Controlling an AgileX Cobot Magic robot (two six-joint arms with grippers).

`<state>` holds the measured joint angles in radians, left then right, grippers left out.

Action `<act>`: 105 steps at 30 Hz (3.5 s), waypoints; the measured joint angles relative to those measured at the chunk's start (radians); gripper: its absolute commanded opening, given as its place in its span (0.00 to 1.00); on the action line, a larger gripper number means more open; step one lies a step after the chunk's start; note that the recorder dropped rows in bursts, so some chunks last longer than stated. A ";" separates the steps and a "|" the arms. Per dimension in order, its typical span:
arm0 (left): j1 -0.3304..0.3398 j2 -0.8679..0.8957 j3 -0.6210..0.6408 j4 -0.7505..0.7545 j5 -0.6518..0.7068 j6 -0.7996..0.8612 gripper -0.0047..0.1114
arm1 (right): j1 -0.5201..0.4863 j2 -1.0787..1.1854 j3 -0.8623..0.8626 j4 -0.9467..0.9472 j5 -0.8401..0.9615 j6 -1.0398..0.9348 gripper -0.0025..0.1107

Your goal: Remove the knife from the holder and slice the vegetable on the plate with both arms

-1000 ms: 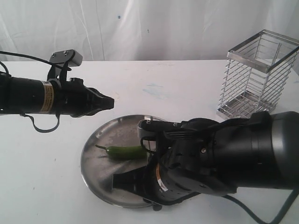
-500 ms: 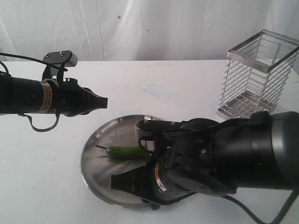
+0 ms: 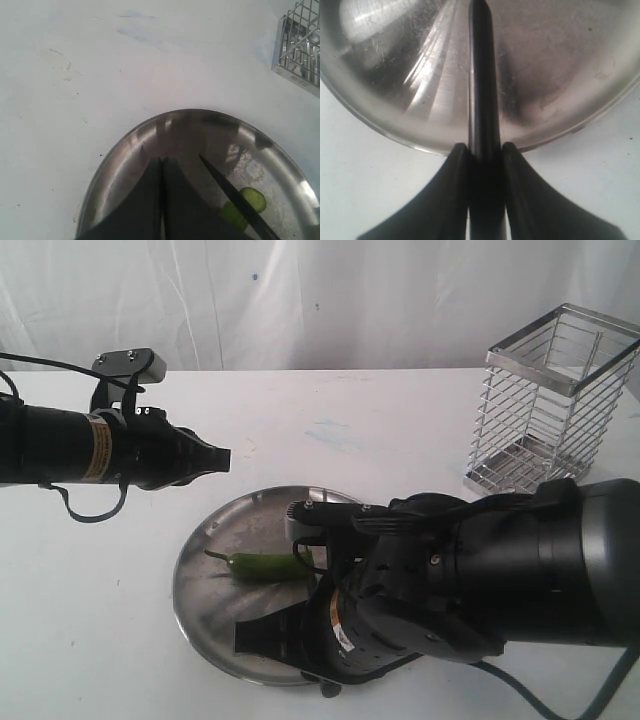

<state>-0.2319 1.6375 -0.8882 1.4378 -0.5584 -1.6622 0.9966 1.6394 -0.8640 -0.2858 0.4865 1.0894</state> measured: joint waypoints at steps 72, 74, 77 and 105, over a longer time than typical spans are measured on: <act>-0.002 0.339 -0.063 -0.212 -0.599 0.187 0.04 | 0.000 0.021 0.000 0.023 -0.023 0.000 0.02; -0.002 0.355 -0.069 -0.212 -0.590 0.187 0.04 | 0.000 0.021 0.000 0.024 -0.023 0.000 0.02; -0.002 0.363 -0.081 -0.204 -0.524 0.196 0.04 | 0.000 0.021 0.000 0.024 -0.023 0.000 0.02; -0.094 0.353 -0.129 0.009 -0.159 0.120 0.04 | 0.002 0.021 0.000 0.023 -0.040 -0.019 0.02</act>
<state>-0.3256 1.9906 -1.0167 1.4467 -0.7173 -1.5419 0.9983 1.6604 -0.8640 -0.2624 0.4462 1.0702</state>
